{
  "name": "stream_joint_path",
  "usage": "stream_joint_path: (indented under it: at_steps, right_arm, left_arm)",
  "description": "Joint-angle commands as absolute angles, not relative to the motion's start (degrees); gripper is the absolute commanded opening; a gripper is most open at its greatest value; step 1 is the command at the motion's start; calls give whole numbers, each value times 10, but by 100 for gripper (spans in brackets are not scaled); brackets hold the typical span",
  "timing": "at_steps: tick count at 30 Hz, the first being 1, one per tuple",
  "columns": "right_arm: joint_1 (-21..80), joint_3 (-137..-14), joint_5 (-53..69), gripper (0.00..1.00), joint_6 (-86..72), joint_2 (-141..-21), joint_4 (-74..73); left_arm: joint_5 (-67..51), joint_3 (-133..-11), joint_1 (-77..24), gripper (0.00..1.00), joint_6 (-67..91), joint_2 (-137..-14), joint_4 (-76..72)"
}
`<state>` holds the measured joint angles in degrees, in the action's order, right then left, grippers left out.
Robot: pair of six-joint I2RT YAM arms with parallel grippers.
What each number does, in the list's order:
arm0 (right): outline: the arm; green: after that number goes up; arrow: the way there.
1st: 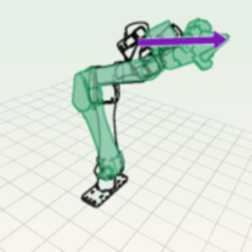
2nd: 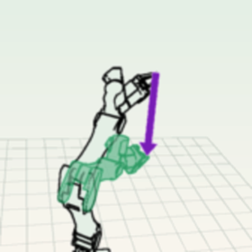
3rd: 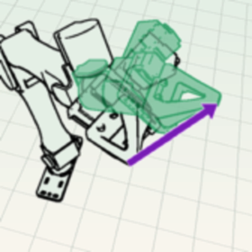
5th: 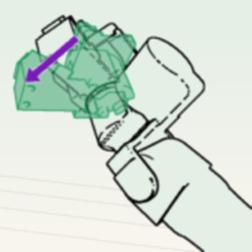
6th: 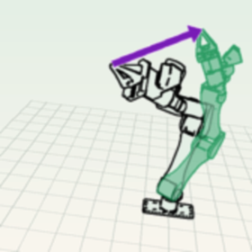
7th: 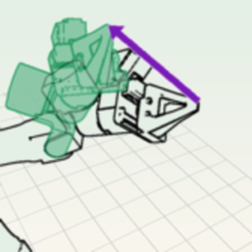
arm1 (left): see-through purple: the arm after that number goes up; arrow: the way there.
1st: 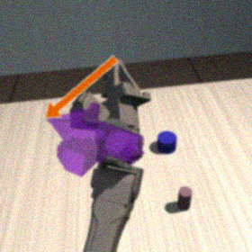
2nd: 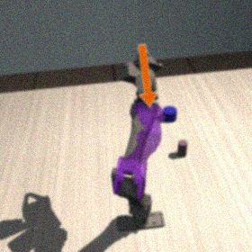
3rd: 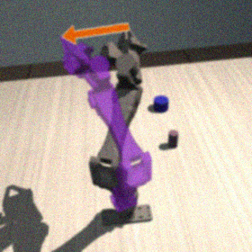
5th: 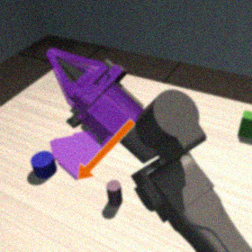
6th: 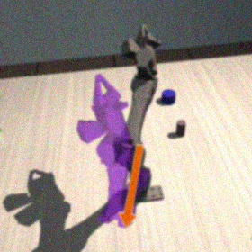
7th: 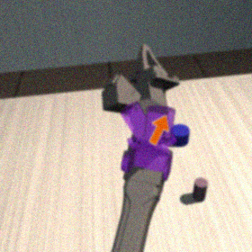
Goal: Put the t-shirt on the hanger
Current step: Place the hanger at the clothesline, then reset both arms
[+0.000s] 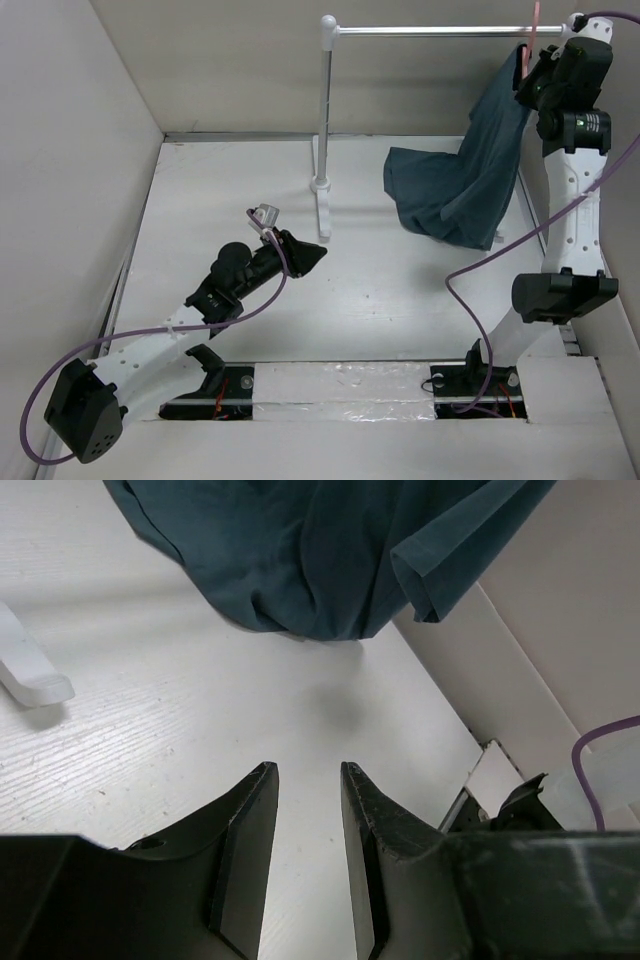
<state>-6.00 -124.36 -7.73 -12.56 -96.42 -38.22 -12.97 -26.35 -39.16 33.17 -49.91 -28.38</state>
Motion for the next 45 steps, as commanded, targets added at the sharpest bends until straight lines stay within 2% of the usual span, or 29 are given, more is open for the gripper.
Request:
stream_joint_path:
  at_steps: [1, 10, 15, 16, 17, 18, 19, 20, 24, 25, 27, 29, 30, 33, 38, 45]
  right_arm:
    - [-77, -1266, -66, 0, -138, -966, -306]
    - [-106, -1155, -33, 0, -162, -939, -245]
    - [-117, -1051, -24, 0, -180, -904, -176]
    - [-117, -1043, -23, 3, -182, -896, -171]
    - [-117, -1040, -23, 8, -182, -895, -170]
    - [-117, -1040, -25, 20, -183, -892, -170]
    - [-117, -1041, -28, 27, -185, -892, -173]
    - [-117, -1042, -32, 41, -186, -886, -174]
    - [-117, -1015, -64, 71, -202, -837, -145]
    - [-117, -993, -65, 75, -208, -823, -134]
    - [-101, -978, -76, 93, -210, -782, -120]
    - [-90, -965, -82, 93, -209, -755, -119]
    - [-77, -960, -72, 100, -208, -728, -115]
    - [-56, -935, -31, 100, -208, -681, -120]
    - [-5, -846, 38, 100, -218, -528, -104]
    - [41, -637, 100, 100, -270, -300, -76]
  left_arm:
    - [-124, -253, -393, 28, 319, -484, -322]
    - [-126, -250, -393, 28, 322, -486, -326]
    - [-121, -250, -393, 28, 322, -490, -326]
    - [-120, -250, -393, 28, 321, -490, -324]
    - [-117, -250, -393, 28, 322, -488, -323]
    - [-115, -250, -393, 28, 321, -488, -322]
    - [-108, -250, -393, 28, 319, -486, -317]
    - [-105, -251, -393, 28, 317, -484, -316]
    - [-98, -253, -393, 29, 317, -483, -309]
    - [-92, -253, -393, 29, 316, -483, -305]
    - [-87, -251, -393, 30, 314, -476, -302]
    - [-79, -250, -393, 32, 312, -470, -303]
    - [-76, -249, -393, 32, 310, -469, -305]
    - [-69, -251, -393, 34, 312, -473, -305]
    - [-69, -265, -393, 38, 334, -455, -307]
    - [-75, -313, -393, 40, 354, -387, -291]
